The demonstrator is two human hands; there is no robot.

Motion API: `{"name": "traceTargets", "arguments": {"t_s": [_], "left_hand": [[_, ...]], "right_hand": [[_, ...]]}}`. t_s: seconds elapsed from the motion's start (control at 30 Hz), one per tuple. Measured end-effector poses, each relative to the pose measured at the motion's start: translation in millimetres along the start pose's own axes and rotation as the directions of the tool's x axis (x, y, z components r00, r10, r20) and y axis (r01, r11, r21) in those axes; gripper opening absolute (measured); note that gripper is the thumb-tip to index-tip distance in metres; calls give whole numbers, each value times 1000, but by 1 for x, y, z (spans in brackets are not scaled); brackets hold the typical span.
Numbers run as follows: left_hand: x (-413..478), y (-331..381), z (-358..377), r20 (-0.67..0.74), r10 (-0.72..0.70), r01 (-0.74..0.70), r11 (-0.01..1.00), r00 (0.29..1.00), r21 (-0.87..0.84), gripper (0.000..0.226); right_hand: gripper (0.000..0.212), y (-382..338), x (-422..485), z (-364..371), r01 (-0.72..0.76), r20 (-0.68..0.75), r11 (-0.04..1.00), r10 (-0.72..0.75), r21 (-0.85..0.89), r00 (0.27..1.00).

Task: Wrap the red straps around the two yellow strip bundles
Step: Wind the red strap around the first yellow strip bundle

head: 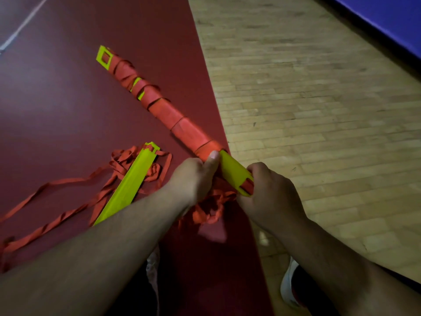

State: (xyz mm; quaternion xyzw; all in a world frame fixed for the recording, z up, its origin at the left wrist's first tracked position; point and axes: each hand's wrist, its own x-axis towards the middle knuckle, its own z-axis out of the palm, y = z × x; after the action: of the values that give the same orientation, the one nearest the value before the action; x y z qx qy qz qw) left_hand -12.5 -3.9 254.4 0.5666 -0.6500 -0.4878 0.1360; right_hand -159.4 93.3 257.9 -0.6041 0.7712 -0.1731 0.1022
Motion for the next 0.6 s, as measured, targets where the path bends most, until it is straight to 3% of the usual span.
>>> {"name": "traceTargets", "arguments": {"t_s": [0.07, 0.17, 0.33, 0.4, 0.5, 0.6], "left_hand": [[1, 7, 0, 23, -43, 45, 991, 999, -124, 77], [0, 20, -4, 74, -123, 143, 897, 990, -418, 67], [-1, 20, -7, 47, -130, 136, 841, 990, -523, 52], [1, 17, -8, 16, -106, 99, 855, 994, -509, 54], [1, 16, -14, -33, -18, 0, 877, 999, -481, 59], [0, 16, -22, -9, 108, -100, 881, 994, -462, 71]], "right_hand": [[48, -4, -2, -1, 16, -45, 999, -17, -33, 999], [51, -4, -4, 4, 118, -131, 985, -134, -125, 982], [43, -2, 2, 0, 168, -191, 975, -195, -146, 962], [53, -3, 4, -6, 146, -125, 986, -155, -84, 980], [54, -10, 5, -25, 22, 53, 978, -33, 207, 998], [52, -8, 5, -41, -107, 326, 906, -35, 409, 945]]}}
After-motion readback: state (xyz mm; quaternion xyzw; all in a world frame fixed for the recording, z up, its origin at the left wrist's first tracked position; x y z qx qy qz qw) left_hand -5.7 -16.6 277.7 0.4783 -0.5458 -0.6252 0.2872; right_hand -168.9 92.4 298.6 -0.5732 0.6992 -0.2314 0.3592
